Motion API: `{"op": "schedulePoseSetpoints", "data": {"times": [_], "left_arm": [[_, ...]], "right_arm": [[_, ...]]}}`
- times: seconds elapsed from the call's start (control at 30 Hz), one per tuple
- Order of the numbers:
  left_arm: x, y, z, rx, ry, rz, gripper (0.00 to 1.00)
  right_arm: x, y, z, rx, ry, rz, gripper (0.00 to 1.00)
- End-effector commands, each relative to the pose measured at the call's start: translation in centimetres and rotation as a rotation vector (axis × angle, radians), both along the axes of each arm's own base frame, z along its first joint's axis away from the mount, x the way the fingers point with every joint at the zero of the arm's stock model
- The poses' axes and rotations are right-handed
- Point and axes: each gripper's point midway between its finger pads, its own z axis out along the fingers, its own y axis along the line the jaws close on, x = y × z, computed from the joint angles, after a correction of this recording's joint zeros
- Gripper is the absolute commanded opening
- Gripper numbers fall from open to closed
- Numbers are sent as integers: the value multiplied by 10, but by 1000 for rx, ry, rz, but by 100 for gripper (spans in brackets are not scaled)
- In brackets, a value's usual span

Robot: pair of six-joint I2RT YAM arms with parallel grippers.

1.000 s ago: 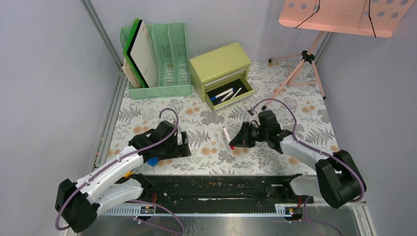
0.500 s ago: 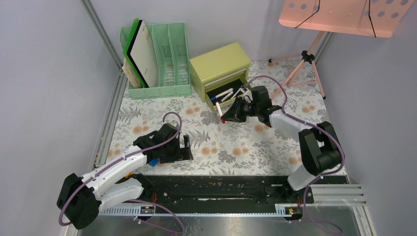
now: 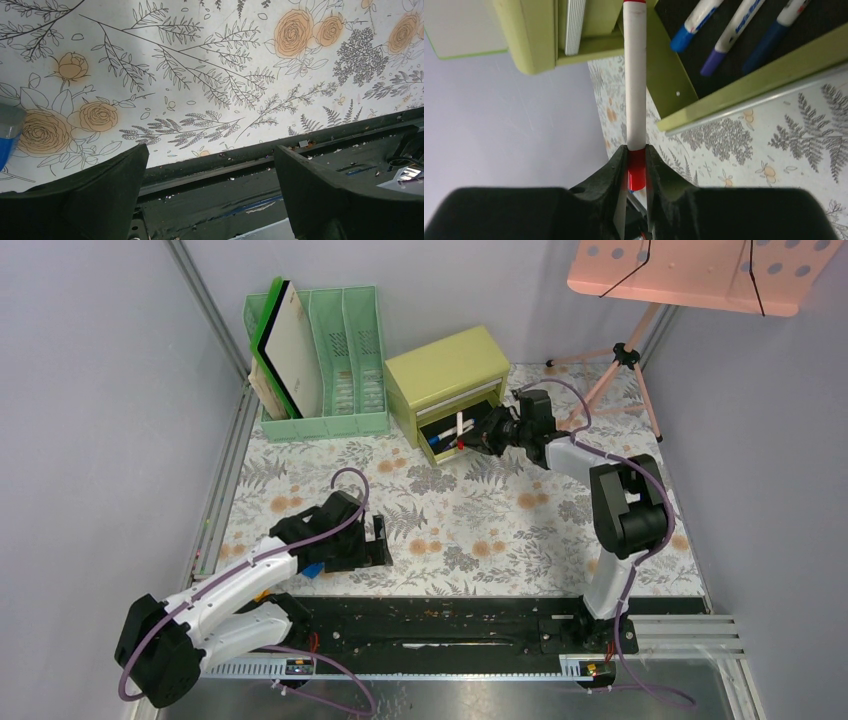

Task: Organize the desk
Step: Place the stationery in the drawer.

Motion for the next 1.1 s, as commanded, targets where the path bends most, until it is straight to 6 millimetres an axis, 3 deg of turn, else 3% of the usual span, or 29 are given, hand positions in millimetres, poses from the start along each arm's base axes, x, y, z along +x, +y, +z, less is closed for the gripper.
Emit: {"op": "schedulePoseSetpoints", "data": {"times": [0.0, 0.23, 0.43, 0.53, 0.73, 1.07], "left_arm": [[4, -2, 11, -20, -42, -10, 99], [4, -3, 14, -29, -54, -15, 99], [4, -8, 22, -68, -83, -48, 99], [4, -10, 28, -99, -112, -57, 99], [5, -13, 34, -131, -144, -62, 99], [8, -13, 40, -134, -170, -71, 99]], "right_arm": [[31, -7, 11, -28, -23, -119, 0], [47, -16, -1, -62, -15, -210, 3], [56, -14, -3, -79, -30, -204, 20], [58, -13, 0, -79, -44, -194, 36], [54, -12, 6, -80, -70, -167, 58], [33, -15, 10, -75, -82, -143, 66]]}}
